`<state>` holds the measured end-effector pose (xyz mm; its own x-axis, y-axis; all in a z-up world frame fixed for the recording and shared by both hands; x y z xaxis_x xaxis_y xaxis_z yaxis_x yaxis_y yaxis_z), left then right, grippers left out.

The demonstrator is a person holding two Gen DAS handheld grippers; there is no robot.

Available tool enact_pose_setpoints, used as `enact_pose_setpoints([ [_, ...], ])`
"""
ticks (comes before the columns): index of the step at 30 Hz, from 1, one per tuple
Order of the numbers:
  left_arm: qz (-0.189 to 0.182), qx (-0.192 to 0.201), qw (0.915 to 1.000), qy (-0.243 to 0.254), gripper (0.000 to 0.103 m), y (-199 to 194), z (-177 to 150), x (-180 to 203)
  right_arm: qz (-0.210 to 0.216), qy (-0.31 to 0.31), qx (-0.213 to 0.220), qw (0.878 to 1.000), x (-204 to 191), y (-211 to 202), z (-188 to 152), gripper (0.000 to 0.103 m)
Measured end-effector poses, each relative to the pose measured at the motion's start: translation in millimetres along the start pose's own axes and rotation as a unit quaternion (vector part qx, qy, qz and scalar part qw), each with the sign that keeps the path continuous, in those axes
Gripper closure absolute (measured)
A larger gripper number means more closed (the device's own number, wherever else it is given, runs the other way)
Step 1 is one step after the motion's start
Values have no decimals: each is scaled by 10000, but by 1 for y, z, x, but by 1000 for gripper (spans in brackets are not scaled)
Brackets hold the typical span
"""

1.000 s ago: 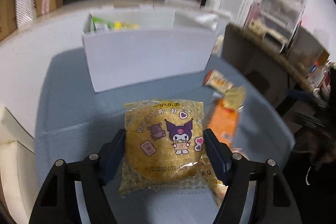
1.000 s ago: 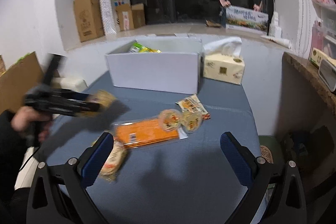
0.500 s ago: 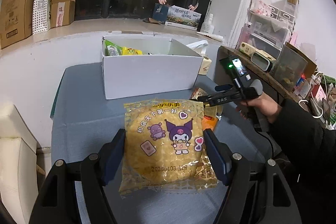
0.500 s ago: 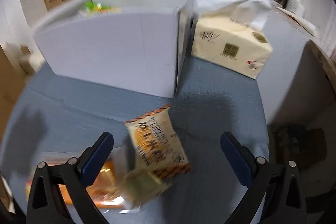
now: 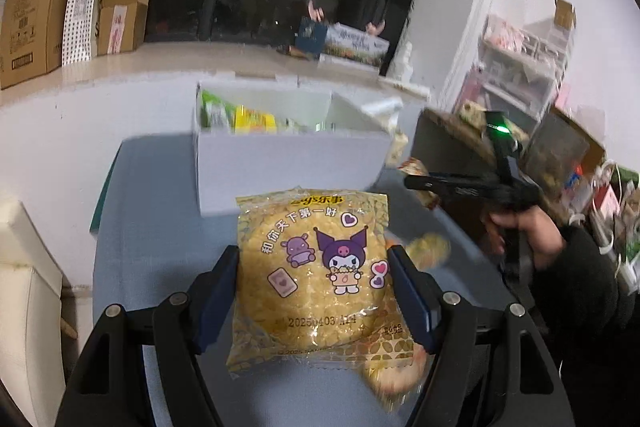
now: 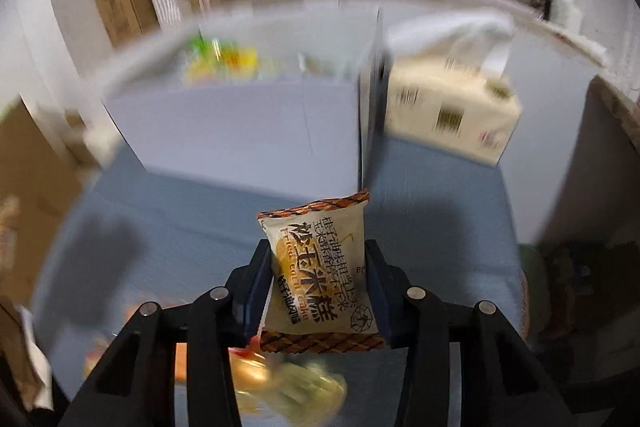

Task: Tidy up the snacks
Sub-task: 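Lower both bags into the white box and open both tools, then move both tools back to the remaining snacks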

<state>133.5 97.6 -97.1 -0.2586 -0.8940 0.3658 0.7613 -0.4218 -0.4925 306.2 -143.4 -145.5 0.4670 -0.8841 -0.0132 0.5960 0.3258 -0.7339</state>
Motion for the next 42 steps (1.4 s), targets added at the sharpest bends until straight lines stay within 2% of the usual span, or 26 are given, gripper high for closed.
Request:
enact_pose_setpoints([
  [4, -91, 391, 9992, -65, 26, 19, 64, -9, 432, 318, 710, 9960, -8, -42, 48, 55],
  [7, 24, 496, 9988, -36, 26, 47, 116, -21, 487, 354, 930, 9938, -18, -42, 97, 55],
  [10, 144, 403, 9991, -69, 26, 79, 150, -32, 494, 347, 888, 9942, -31, -26, 132, 55],
  [11, 327, 309, 9990, -39, 26, 93, 160, -39, 504, 362, 814, 9948, -32, -18, 143, 55],
  [16, 596, -25, 9982, -24, 26, 136, 181, -61, 340, 562, 513, 9965, -23, 29, 180, 54],
  [17, 699, -176, 9974, 4, 24, 145, 182, -65, 316, 609, 471, 9965, -19, 36, 182, 50],
  [18, 776, -302, 9965, 16, 13, 150, 181, -67, 293, 640, 425, 9966, -17, 43, 185, 48],
  [20, 975, -377, 9945, 48, 0, 155, 178, -71, 283, 705, 245, 9968, -12, 58, 189, 0],
  [22, 1023, -314, 9942, 91, 0, 152, 174, -71, 154, 718, 313, 9968, -6, 60, 189, 0],
  [27, 1028, -291, 9943, 36, 0, 139, 161, -69, 265, 786, 462, 9955, 0, 48, 180, 0],
  [33, 718, -104, 9970, 279, 0, 107, 147, -36, 264, 563, 758, 9952, -7, 11, 164, 0],
  [36, 474, -49, 9971, 601, 0, 87, 129, -8, 346, 316, 907, 9948, -15, -17, 142, 0],
  [42, 36, -256, 9923, 1213, 0, 59, 71, 46, 322, -113, 1236, 9917, -24, -75, 69, 0],
])
Point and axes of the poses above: each gripper's, at about its wrist camera, not at the fingertips, and y roughly the way its jaws point, x to its right, z to its top, the point moved 5 cm from there along y, roughly the way its jaws point, and after that the axes turned 10 degrees about -z, right-handed, at the moved point
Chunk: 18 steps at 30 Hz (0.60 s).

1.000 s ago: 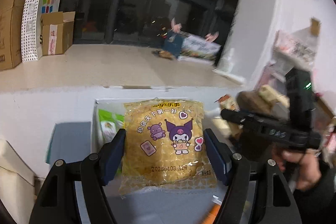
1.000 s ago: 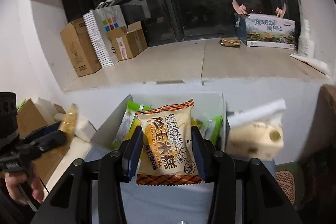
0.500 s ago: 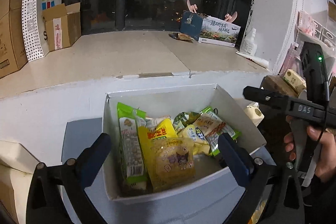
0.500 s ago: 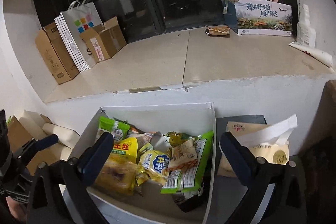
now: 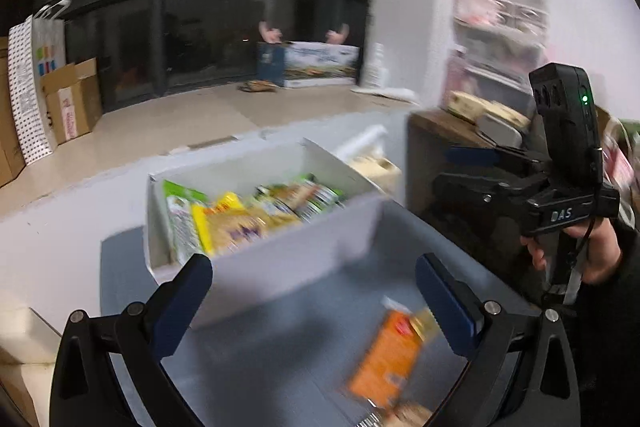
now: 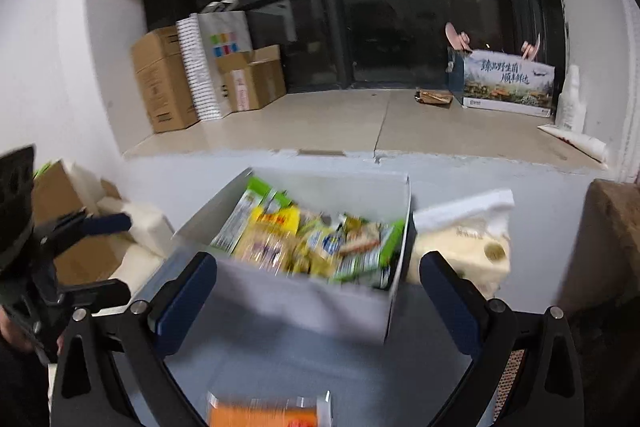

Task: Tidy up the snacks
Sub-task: 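Move both tools back to the remaining snacks, then grasp the orange bread packet with the left tool while the right tool grasps a jelly cup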

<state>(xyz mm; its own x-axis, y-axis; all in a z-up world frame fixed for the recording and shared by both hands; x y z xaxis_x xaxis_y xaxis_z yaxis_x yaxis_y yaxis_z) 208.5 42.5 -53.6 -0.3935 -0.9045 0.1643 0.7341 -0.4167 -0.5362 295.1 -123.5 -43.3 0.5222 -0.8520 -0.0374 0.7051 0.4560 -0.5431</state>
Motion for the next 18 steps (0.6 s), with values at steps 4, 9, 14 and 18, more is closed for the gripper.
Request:
enact_pose_setpoints([
  [4, -242, -251, 9993, 145, 0, -2, -40, 34, 8, -67, 17, 10000, -5, -41, -46, 0],
  [9, -350, -629, 9973, 116, 0, 12, -80, 57, -210, -49, -6, 9998, -7, -79, -98, 0],
  [14, -523, -1010, 9931, 281, 0, 33, -102, 71, -233, -18, -174, 9996, -8, -93, -131, 0],
  [18, -666, -1466, 9861, 412, 0, 70, -112, 68, -183, 80, -336, 9992, -6, -92, -148, 0],
])
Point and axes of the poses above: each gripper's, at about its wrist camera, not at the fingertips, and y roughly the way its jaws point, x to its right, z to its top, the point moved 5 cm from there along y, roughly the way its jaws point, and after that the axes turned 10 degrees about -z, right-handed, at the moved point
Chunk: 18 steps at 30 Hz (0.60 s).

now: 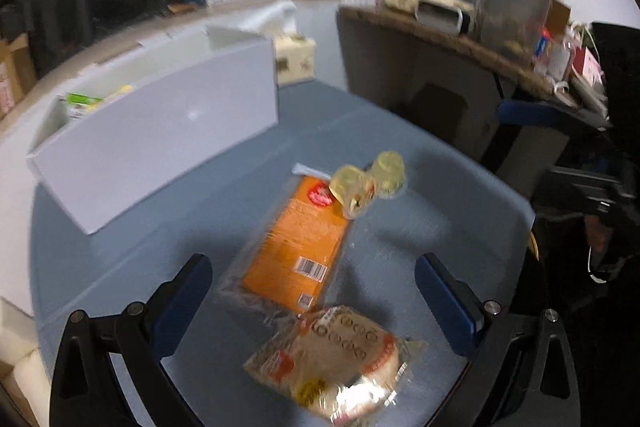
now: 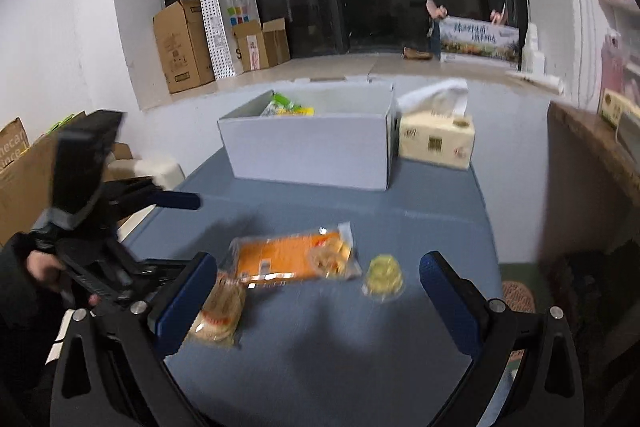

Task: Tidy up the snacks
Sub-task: 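Grasp the orange bread packet with the left tool while the right tool grasps a jelly cup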

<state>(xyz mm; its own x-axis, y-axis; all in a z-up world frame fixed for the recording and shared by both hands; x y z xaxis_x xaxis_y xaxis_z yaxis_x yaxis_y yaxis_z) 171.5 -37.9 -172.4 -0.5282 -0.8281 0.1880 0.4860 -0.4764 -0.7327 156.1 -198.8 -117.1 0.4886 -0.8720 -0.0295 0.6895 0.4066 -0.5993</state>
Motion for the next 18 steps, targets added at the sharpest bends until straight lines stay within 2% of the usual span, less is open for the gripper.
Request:
enact_pose_setpoints([
  [5, -111, -552, 9983, 147, 0, 45, 9, -16, -29, 44, -66, 10000, 4, 2, -8, 0],
  [9, -262, -1071, 9936, 226, 0, 77, 5, -26, -55, 110, -134, 9998, 8, 4, -13, 0],
  [11, -205, -1096, 9932, 343, 0, 82, 5, -30, -47, 142, -145, 9998, 9, 5, -15, 0],
  [13, -308, -1077, 9932, 331, 0, 81, 5, -31, -67, 172, -195, 9996, 11, 7, -18, 0],
  [16, -239, -1048, 9933, 429, 15, 74, 6, -35, -61, 216, -274, 9994, 11, 13, -22, 0],
  [18, -269, -925, 9949, 304, 36, 64, 10, -41, -74, 260, -346, 9990, 12, 17, -25, 0],
])
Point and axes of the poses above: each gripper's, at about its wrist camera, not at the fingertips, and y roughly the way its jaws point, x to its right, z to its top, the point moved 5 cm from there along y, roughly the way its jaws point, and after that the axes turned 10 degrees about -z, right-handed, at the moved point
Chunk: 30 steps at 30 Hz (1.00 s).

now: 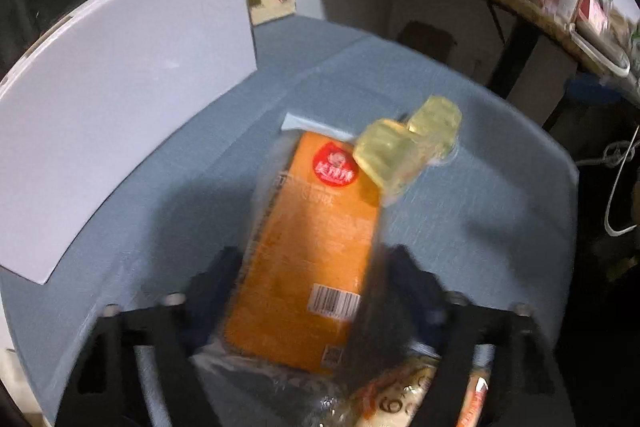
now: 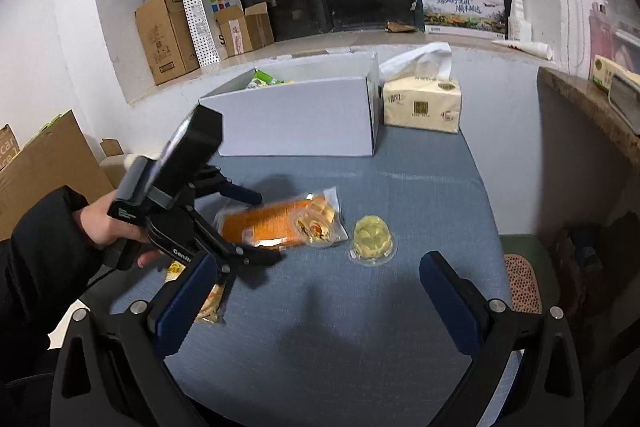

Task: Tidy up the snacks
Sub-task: 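Grasp the orange bread packet with the left tool while the right tool grasps a jelly cup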

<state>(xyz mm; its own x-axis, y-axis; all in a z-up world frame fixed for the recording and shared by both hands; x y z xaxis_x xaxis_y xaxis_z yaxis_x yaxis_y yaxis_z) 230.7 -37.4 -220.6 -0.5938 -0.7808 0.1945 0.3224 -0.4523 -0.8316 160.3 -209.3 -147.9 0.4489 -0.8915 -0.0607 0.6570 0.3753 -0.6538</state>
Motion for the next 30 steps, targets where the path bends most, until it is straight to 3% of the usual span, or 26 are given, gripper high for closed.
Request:
enact_pose_setpoints([
  [1, 41, 48, 10000, -50, 38, -5, 0, -3, 3, 8, -11, 10000, 0, 0, -2, 0],
  [3, 503, 62, 9987, -55, 40, -15, -2, -11, -1, 58, -55, 10000, 1, 3, -5, 0],
  [8, 878, 225, 9959, -76, 41, -43, -8, -15, 26, 165, -142, 9998, 2, 12, -6, 0],
  [12, 892, 870, 9914, -406, 41, -89, -16, -17, 68, 101, -155, 9998, -1, 21, -1, 0],
  [18, 890, 1620, 9800, -734, 41, -144, -38, -7, -111, -665, -321, 9972, -13, 64, 28, 0],
  [22, 955, 1929, 9716, -982, 41, -166, -58, -1, -399, -1003, -533, 9927, -29, 97, 38, 0],
  [28, 904, 2201, 9627, -1288, 41, -178, -77, -4, -663, -1016, -825, 9892, -55, 133, 35, 0],
  [30, 905, 2234, 9612, -1338, 41, -178, -81, -6, -823, -1144, -1012, 9848, -60, 148, 28, 28],
])
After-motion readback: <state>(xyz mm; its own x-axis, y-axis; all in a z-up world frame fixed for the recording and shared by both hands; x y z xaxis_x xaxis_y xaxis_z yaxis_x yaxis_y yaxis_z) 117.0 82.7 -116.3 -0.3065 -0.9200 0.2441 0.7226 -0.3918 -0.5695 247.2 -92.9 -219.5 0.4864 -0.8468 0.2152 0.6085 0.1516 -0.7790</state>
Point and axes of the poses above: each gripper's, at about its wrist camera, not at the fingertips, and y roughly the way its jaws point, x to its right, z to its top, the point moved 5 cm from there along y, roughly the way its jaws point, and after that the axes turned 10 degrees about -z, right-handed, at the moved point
